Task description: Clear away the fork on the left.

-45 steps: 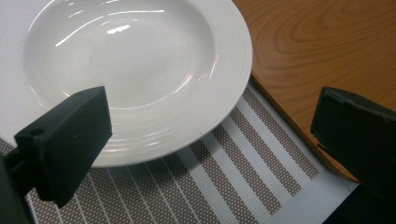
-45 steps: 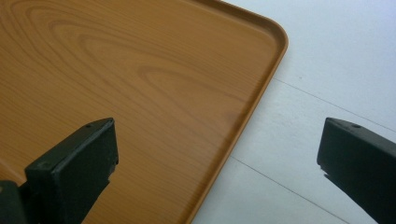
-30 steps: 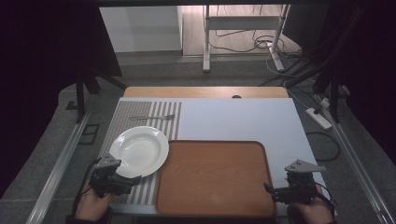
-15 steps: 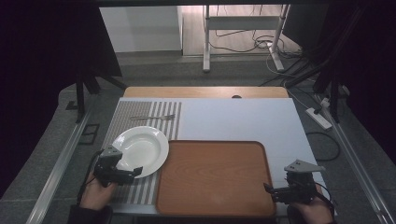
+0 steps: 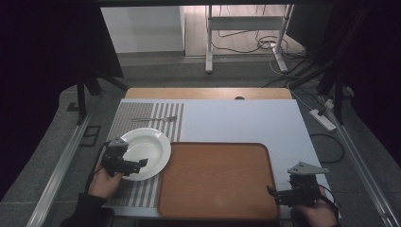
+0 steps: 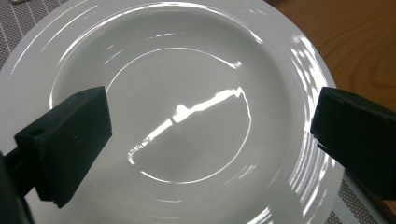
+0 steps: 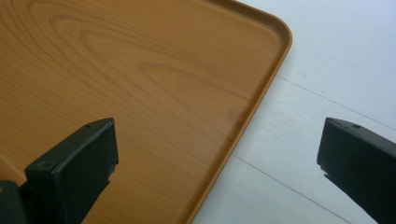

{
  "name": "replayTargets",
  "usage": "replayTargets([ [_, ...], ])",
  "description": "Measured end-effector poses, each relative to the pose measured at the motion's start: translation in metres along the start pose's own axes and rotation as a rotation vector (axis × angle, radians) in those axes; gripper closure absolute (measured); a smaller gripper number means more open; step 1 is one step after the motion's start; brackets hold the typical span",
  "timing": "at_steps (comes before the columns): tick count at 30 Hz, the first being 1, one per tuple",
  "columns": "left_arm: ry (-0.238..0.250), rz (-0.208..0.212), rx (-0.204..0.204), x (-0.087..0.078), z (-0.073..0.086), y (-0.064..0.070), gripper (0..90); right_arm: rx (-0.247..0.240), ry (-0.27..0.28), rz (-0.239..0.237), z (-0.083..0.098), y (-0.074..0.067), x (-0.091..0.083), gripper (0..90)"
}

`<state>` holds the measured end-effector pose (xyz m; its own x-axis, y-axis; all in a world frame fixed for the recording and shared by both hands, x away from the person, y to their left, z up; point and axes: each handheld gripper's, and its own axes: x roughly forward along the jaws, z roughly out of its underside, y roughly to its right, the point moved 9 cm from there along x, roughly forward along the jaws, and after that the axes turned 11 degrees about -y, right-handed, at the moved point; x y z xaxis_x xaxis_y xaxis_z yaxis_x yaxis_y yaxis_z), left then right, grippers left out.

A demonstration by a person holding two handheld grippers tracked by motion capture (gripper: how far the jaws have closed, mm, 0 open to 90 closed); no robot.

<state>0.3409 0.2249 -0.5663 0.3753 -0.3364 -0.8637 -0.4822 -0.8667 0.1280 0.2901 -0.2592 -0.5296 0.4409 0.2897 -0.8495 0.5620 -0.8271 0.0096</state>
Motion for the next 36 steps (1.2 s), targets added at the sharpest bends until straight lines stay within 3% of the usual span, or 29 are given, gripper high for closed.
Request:
replayTargets([
  [36, -0.014, -0.016, -0.051, 0.025, -0.049, -0.04, 0.0, -0.009, -0.013, -0.007, 0.001, -0.001, 0.001, 0.0],
])
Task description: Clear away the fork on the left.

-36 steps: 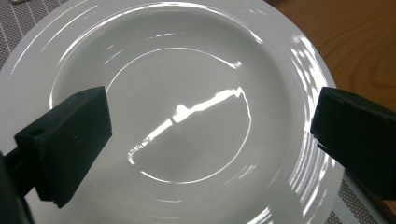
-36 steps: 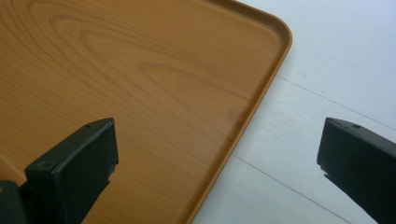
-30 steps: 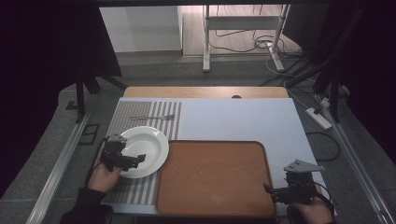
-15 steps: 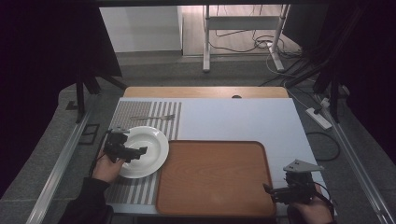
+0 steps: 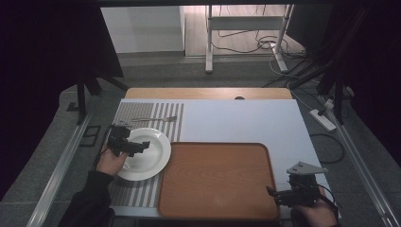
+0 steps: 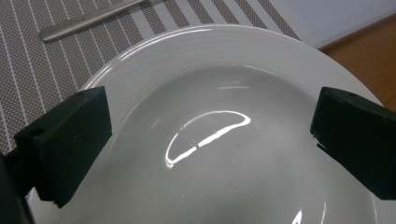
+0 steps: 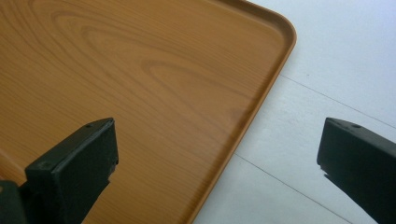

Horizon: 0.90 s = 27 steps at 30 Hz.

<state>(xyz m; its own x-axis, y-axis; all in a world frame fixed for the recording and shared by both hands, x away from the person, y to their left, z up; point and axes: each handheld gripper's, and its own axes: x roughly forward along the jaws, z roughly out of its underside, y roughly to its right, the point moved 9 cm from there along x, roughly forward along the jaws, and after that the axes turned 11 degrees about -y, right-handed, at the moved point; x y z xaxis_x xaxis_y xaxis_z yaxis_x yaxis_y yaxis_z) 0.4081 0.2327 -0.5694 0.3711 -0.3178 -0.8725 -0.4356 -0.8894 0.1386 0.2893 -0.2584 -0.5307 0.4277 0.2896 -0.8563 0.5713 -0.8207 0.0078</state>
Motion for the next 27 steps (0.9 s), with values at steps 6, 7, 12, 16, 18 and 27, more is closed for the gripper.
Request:
replayTargets([
  [6, -0.01, -0.018, -0.003, 0.004, -0.011, -0.007, 0.3, -0.001, -0.001, 0.0, 0.0, 0.0, 0.0, 0.0],
  [7, -0.012, -0.023, -0.001, 0.005, -0.012, -0.009, 0.3, -0.001, -0.001, 0.0, 0.0, 0.0, 0.0, 0.0],
  [12, -0.012, -0.022, 0.005, 0.007, -0.024, -0.015, 0.3, -0.001, -0.002, 0.0, 0.0, 0.0, 0.0, 0.0],
  [16, -0.021, -0.021, 0.005, 0.011, -0.034, -0.021, 0.0, -0.001, -0.003, -0.001, 0.0, 0.0, 0.0, 0.0],
  [18, -0.024, -0.02, 0.003, 0.014, -0.038, -0.024, 0.0, -0.001, -0.003, -0.001, 0.0, 0.0, 0.001, 0.0],
  [27, -0.061, -0.01, -0.006, 0.03, -0.058, -0.037, 0.0, -0.001, -0.005, -0.002, 0.0, 0.0, 0.001, 0.0],
])
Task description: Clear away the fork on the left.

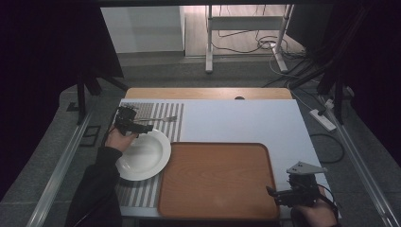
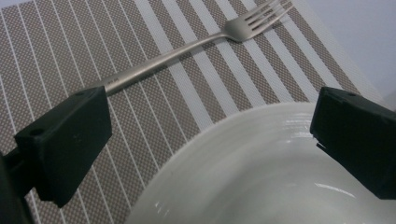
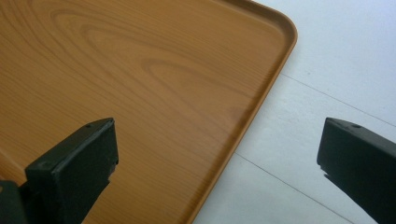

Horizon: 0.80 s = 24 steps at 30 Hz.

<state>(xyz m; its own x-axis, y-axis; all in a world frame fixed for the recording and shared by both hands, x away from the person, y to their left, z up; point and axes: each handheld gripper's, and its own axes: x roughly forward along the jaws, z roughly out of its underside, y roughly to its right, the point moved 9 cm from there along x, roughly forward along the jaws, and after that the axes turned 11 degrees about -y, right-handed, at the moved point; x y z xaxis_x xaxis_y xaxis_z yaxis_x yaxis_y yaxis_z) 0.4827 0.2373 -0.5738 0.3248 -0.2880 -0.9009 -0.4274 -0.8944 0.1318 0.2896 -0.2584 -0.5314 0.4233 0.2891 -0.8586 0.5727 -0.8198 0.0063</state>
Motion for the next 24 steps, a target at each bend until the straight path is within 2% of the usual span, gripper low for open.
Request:
replayTargets([
  [9, -0.028, 0.001, -0.011, 0.012, -0.013, -0.01, 0.0, 0.0, -0.001, -0.002, 0.0, 0.0, 0.0, 0.0],
  [18, -0.045, -0.013, -0.025, 0.015, -0.024, -0.029, 0.3, -0.001, -0.002, -0.004, 0.0, 0.0, 0.0, 0.0],
  [21, -0.051, -0.022, -0.027, 0.015, -0.026, -0.035, 5.4, -0.002, -0.002, -0.004, 0.0, 0.0, 0.0, 0.0],
  [24, -0.059, -0.023, -0.031, 0.015, -0.028, -0.04, 17.5, -0.002, -0.002, -0.005, 0.0, 0.0, 0.0, 0.0],
])
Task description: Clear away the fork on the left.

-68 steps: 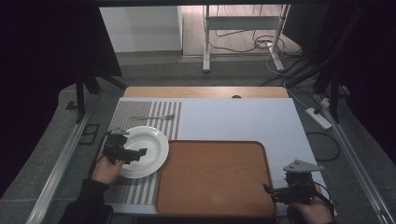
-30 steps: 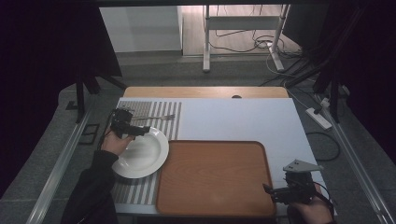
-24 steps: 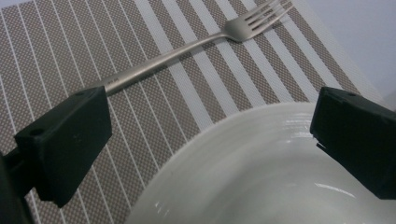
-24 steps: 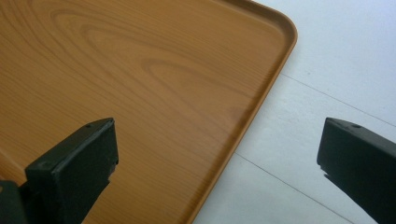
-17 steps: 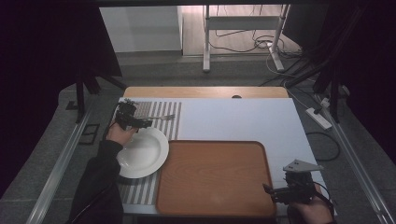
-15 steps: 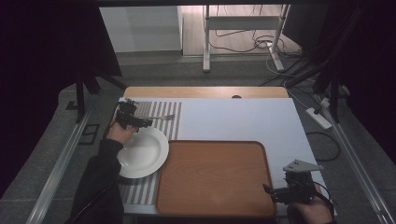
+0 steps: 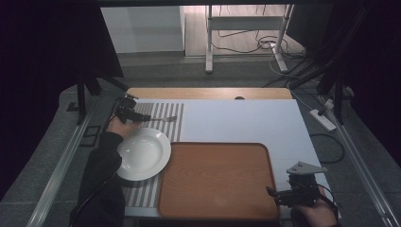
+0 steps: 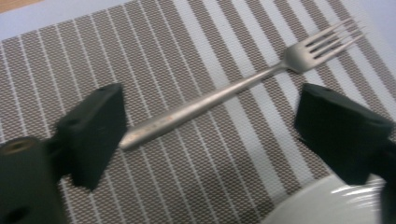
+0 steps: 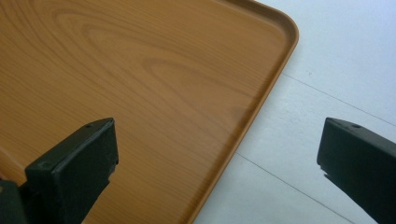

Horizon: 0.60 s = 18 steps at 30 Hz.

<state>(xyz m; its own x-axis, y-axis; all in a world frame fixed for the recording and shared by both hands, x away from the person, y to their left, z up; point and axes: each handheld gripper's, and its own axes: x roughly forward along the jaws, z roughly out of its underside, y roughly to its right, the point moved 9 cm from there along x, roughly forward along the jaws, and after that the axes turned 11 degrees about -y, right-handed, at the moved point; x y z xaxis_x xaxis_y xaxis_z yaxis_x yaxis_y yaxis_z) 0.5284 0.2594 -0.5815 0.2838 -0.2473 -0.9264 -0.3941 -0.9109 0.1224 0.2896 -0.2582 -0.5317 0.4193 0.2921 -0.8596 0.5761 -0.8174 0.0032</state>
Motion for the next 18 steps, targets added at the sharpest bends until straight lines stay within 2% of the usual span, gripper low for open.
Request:
replayTargets([
  [4, -0.028, 0.015, -0.01, 0.004, 0.001, -0.005, 48.1, -0.001, 0.0, -0.001, 0.0, 0.0, 0.0, 0.0],
  [5, -0.037, 0.024, -0.01, 0.005, 0.002, -0.006, 58.7, -0.001, 0.0, -0.001, 0.0, 0.0, 0.0, 0.0],
  [8, -0.059, 0.009, 0.0, 0.009, 0.002, -0.01, 86.1, 0.0, 0.001, -0.001, 0.0, 0.0, 0.0, 0.0],
  [9, -0.066, 0.001, 0.002, 0.011, 0.002, -0.012, 89.1, 0.0, 0.0, -0.001, 0.0, 0.0, 0.0, 0.0],
  [10, -0.075, 0.01, 0.0, 0.012, 0.001, -0.013, 89.2, 0.0, 0.0, -0.002, 0.0, 0.0, 0.0, 0.0],
  [18, -0.109, -0.03, 0.01, 0.023, -0.006, -0.021, 89.3, -0.002, -0.001, -0.004, 0.0, 0.0, 0.0, 0.0],
])
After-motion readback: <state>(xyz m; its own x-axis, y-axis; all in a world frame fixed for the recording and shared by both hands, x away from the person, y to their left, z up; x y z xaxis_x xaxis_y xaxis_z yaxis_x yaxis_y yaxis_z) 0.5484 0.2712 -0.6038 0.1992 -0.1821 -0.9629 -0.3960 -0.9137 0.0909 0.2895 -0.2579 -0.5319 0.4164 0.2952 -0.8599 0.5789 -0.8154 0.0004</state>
